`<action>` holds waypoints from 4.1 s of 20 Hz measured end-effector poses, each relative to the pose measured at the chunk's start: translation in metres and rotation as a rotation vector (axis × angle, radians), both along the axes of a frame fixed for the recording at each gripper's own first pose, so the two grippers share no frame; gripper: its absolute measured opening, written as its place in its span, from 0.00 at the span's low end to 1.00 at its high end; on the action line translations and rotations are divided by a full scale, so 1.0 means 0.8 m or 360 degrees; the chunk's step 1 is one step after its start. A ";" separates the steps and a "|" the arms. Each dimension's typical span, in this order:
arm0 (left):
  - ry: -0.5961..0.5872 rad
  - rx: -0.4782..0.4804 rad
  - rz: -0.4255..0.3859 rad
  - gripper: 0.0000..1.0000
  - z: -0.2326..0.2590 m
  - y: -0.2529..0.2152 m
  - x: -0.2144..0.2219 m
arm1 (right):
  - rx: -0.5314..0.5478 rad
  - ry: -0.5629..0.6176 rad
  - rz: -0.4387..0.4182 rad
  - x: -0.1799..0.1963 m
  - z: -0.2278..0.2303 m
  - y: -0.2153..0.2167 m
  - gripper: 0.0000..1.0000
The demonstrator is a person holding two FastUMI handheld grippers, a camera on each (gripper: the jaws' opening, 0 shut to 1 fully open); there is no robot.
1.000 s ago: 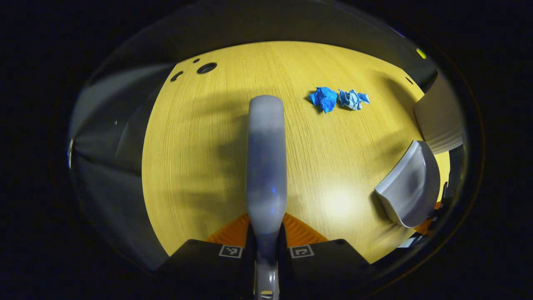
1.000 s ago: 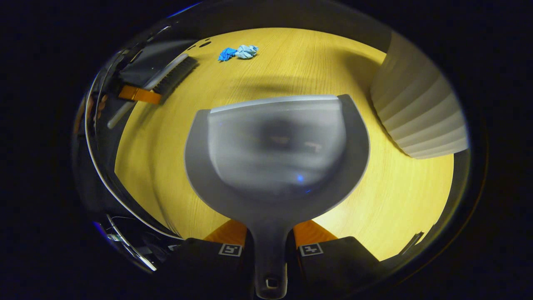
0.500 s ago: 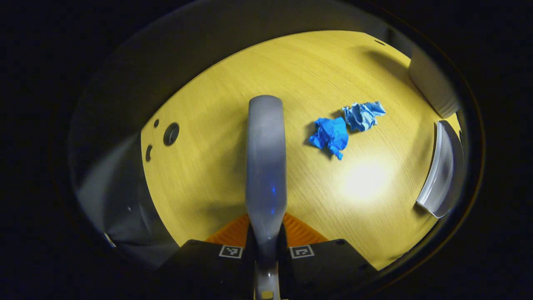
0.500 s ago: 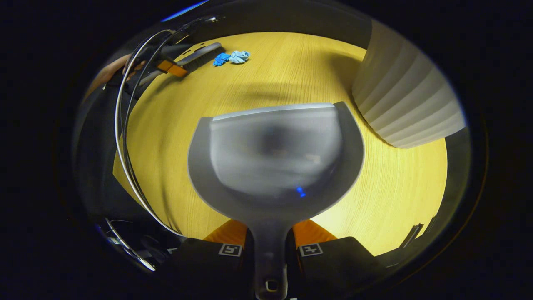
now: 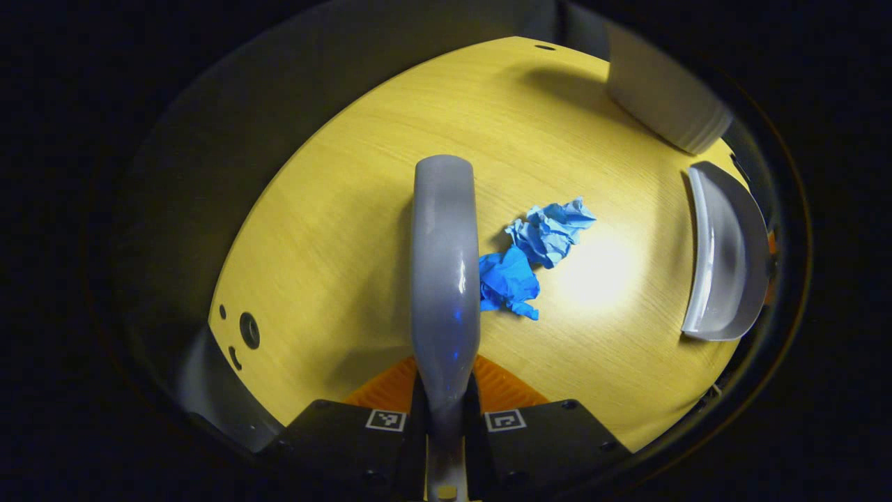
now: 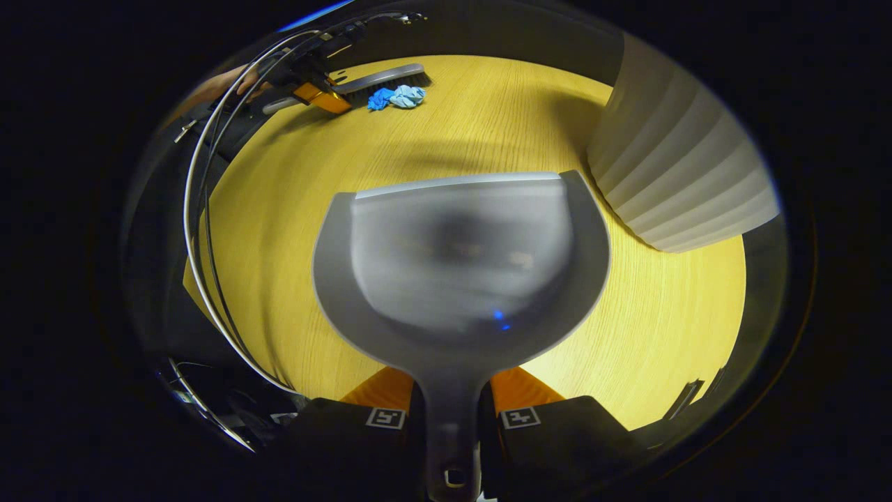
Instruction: Pick up the small broom and dustpan from the desktop, sweep the trash into the dustpan with the broom, and then empty the trash into the garbage bin.
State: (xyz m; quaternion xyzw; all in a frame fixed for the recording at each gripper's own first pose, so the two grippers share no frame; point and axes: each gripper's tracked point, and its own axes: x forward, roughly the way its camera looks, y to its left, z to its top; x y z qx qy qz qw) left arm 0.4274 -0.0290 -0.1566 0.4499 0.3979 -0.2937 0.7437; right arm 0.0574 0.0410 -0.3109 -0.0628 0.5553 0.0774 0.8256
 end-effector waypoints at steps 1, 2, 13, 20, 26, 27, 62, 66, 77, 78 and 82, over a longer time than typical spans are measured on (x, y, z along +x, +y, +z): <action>0.0013 0.0021 -0.0074 0.27 -0.002 -0.005 -0.007 | -0.0007 -0.0009 0.0011 0.001 0.000 -0.001 0.35; 0.0025 0.0037 -0.0148 0.27 -0.004 -0.010 -0.010 | -0.0019 -0.0028 0.0025 0.002 -0.002 -0.003 0.35; 0.0384 -0.0082 -0.0472 0.27 -0.042 -0.100 -0.155 | -0.0103 -0.0109 0.0097 0.005 -0.009 -0.011 0.35; 0.0666 -0.0269 -0.0401 0.27 -0.038 -0.112 -0.238 | -0.0056 -0.0133 0.0046 -0.001 -0.016 -0.015 0.35; 0.0657 -0.0460 -0.0313 0.29 -0.012 -0.104 -0.268 | -0.0074 -0.0168 0.0032 -0.002 -0.017 -0.017 0.34; 0.0598 -0.0485 -0.0244 0.29 -0.006 -0.096 -0.264 | -0.0074 -0.0173 0.0031 -0.002 -0.017 -0.016 0.34; 0.0236 -0.1131 0.1185 0.27 -0.156 -0.003 -0.409 | -0.0260 -0.0518 0.0033 0.067 -0.011 -0.017 0.35; 0.0242 -0.1104 0.1242 0.27 -0.168 -0.002 -0.422 | -0.0272 -0.0581 0.0050 0.105 0.010 -0.031 0.34; 0.0125 -0.1217 0.1486 0.27 -0.143 -0.008 -0.426 | -0.0634 -0.0755 0.0365 0.214 0.013 -0.081 0.35; 0.0097 -0.1229 0.1518 0.27 -0.136 -0.009 -0.423 | -0.0673 -0.0773 0.0426 0.222 0.016 -0.080 0.35; 0.0023 -0.1343 0.1629 0.27 -0.108 -0.028 -0.414 | -0.0847 -0.0893 0.0659 0.240 0.019 -0.087 0.34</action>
